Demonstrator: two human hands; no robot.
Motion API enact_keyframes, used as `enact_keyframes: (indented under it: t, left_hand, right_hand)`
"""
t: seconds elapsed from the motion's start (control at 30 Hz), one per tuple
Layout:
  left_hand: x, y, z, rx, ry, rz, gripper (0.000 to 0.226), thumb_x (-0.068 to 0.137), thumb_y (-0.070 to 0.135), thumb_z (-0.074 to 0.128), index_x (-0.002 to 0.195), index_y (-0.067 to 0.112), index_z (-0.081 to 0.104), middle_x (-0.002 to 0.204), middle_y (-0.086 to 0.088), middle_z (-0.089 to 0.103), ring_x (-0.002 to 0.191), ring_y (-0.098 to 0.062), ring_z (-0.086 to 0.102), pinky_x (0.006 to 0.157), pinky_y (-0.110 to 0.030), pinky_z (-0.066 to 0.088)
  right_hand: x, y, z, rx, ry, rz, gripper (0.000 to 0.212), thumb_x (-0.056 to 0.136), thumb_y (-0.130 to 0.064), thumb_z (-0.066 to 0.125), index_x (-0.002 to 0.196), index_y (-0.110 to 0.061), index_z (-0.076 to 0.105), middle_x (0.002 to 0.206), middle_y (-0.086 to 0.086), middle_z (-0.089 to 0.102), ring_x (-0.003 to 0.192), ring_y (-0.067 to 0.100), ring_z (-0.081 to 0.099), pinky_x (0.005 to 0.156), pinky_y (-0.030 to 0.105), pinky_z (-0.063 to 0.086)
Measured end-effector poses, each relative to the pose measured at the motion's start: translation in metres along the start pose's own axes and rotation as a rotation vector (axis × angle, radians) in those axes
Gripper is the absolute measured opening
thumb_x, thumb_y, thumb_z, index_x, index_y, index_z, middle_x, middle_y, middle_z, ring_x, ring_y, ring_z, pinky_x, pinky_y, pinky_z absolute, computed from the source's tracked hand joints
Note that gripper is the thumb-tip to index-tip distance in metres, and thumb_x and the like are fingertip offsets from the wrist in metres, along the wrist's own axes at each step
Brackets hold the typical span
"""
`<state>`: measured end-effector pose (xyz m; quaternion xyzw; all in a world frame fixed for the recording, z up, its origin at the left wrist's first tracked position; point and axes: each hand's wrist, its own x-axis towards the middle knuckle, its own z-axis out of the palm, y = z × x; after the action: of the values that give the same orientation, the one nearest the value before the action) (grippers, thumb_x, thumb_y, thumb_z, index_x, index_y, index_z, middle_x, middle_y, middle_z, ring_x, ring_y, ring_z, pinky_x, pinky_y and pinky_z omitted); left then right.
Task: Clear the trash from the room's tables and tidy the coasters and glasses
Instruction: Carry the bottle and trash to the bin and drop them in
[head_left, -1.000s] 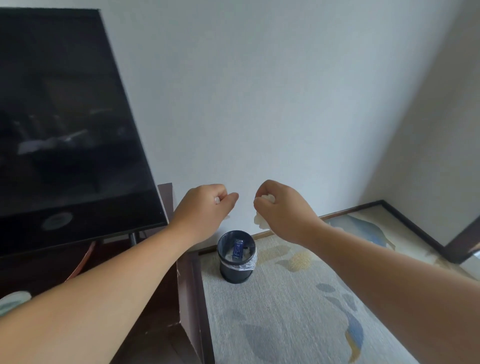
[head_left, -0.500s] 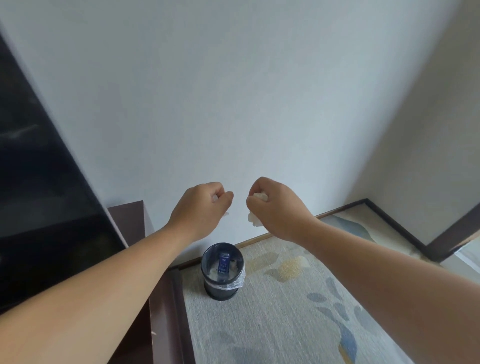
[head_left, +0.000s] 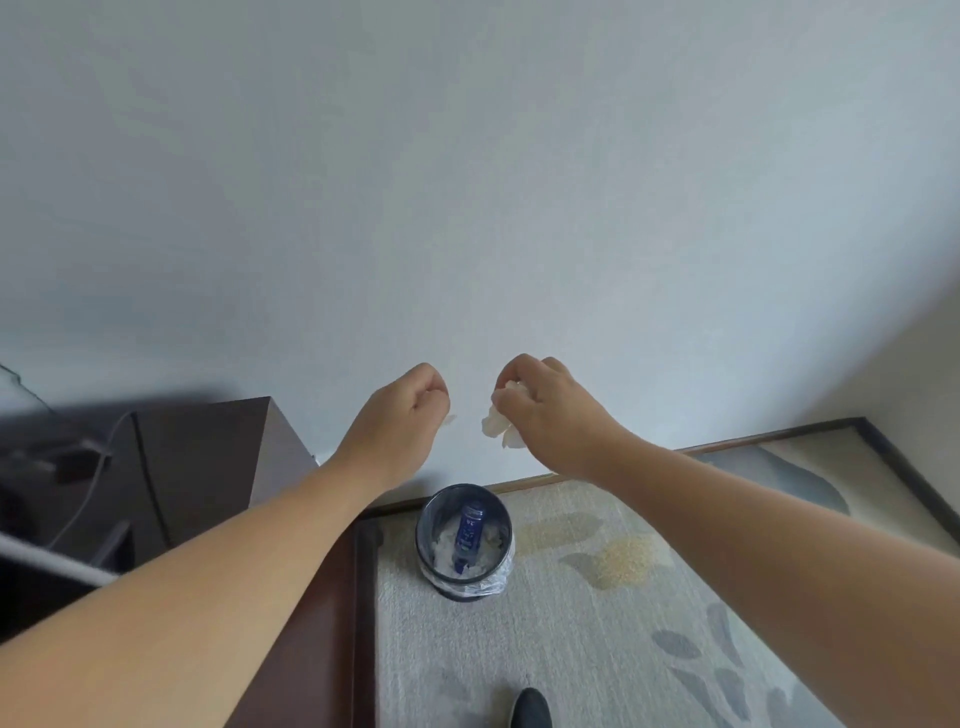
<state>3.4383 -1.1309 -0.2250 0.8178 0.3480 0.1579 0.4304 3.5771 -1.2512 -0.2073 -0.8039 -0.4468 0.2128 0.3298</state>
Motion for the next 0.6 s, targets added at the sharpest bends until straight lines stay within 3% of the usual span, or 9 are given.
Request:
enact_keyframes:
  t: [0.13, 0.27, 0.37, 0.6]
  left_hand:
    - [0.031, -0.001, 0.019, -0.009, 0.016, -0.071, 0.018, 0.078, 0.027, 0.035, 0.076, 0.022, 0.051, 0.065, 0.011, 0.049, 0.070, -0.015, 0.047, 0.069, -0.041, 0.046]
    - [0.057, -0.014, 0.037, 0.019, 0.016, -0.103, 0.018, 0.084, 0.019, 0.035, 0.077, 0.021, 0.052, 0.067, 0.011, 0.049, 0.064, -0.009, 0.045, 0.056, -0.028, 0.031]
    - [0.074, -0.034, 0.052, 0.072, 0.014, -0.117, 0.018, 0.088, 0.015, 0.037, 0.080, 0.021, 0.052, 0.071, 0.010, 0.051, 0.064, -0.006, 0.045, 0.056, -0.026, 0.029]
    - [0.106, -0.111, 0.095, 0.138, -0.064, -0.206, 0.016, 0.090, 0.016, 0.038, 0.086, 0.022, 0.052, 0.087, 0.007, 0.054, 0.076, -0.006, 0.049, 0.060, -0.025, 0.033]
  right_hand:
    - [0.040, 0.029, -0.005, 0.000, -0.077, -0.009, 0.016, 0.091, -0.024, 0.044, 0.103, -0.023, 0.055, 0.105, 0.000, 0.048, 0.083, 0.019, 0.050, 0.060, 0.021, 0.038]
    - [0.064, 0.050, 0.000, 0.030, -0.183, -0.022, 0.018, 0.093, -0.021, 0.042, 0.106, -0.025, 0.053, 0.103, -0.009, 0.044, 0.097, 0.024, 0.048, 0.080, 0.034, 0.044]
    - [0.081, 0.067, 0.012, 0.072, -0.241, 0.040, 0.018, 0.091, -0.022, 0.040, 0.104, -0.031, 0.051, 0.115, 0.001, 0.041, 0.102, 0.028, 0.048, 0.087, 0.041, 0.045]
    - [0.116, 0.121, 0.074, 0.027, -0.330, 0.095, 0.027, 0.092, -0.018, 0.034, 0.108, -0.033, 0.050, 0.118, -0.001, 0.039, 0.110, 0.022, 0.040, 0.094, 0.038, 0.039]
